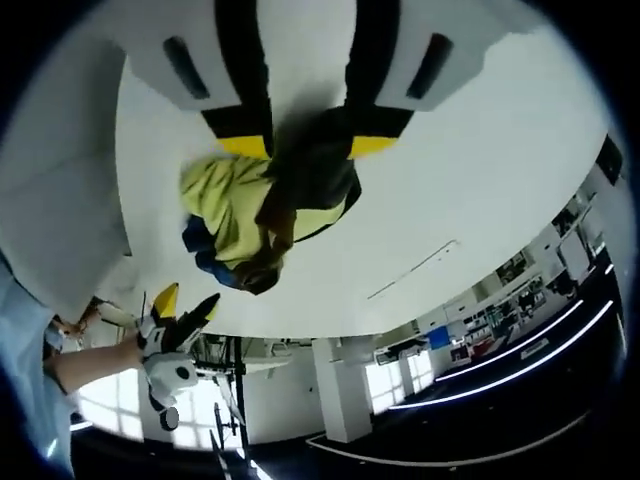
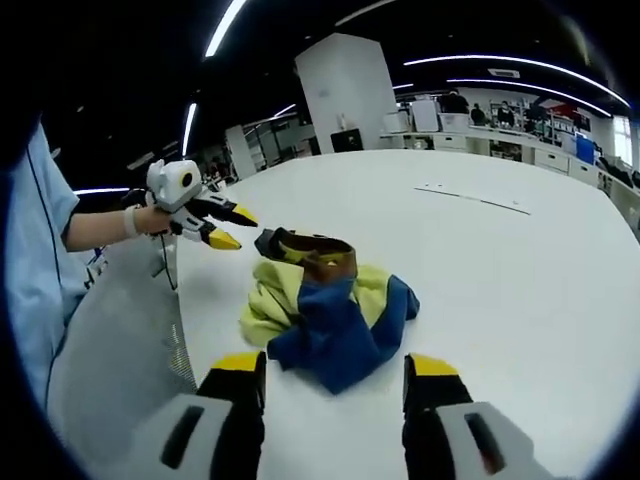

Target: Fold the garment on the visible template until the final outline fits inside the template.

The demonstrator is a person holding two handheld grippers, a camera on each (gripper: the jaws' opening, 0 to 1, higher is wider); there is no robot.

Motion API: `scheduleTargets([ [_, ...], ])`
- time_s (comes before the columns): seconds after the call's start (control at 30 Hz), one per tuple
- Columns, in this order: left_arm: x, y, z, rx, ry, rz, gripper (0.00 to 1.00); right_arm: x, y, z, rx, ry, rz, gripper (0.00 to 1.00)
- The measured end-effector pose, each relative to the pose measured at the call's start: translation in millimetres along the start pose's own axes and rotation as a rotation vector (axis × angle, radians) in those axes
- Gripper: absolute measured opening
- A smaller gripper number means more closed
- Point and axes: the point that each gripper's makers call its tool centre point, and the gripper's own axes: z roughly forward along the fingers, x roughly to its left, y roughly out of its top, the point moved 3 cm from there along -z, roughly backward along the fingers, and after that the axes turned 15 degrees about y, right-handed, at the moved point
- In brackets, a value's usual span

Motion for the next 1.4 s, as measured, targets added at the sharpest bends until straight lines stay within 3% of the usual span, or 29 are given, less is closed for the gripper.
scheduleTargets([
  [0.13, 0.1, 2.2, 7, 0.0, -0.008, 0.02, 0.13, 1, -0.7, 2, 0.0, 0.002, 0.0, 0.42],
  [0.47, -7.3, -5.0, 16, 0.04, -0.045, 0.045, 0.08, 1, -0.2, 9, -0.005, 0.011, 0.025, 0.32],
  [0.63, -10.0, -10.1, 18, 0.062, -0.056, 0.062, 0.08, 3, -5.3, 20, -0.004, 0.042, 0.056, 0.22],
  [0.87, -9.2, -15.4, 19, 0.076, -0.062, 0.055, 0.05, 4, -9.7, 34, -0.009, 0.056, 0.09, 0.13],
  [1.23, -7.1, -15.9, 25, 0.08, -0.041, 0.037, 0.0, 0, -11.3, 35, -0.023, 0.045, 0.105, 0.0],
  [1.4, -6.5, -16.1, 24, 0.086, -0.036, 0.017, 0.0, 1, -8.7, 33, -0.047, 0.043, 0.114, 0.0],
])
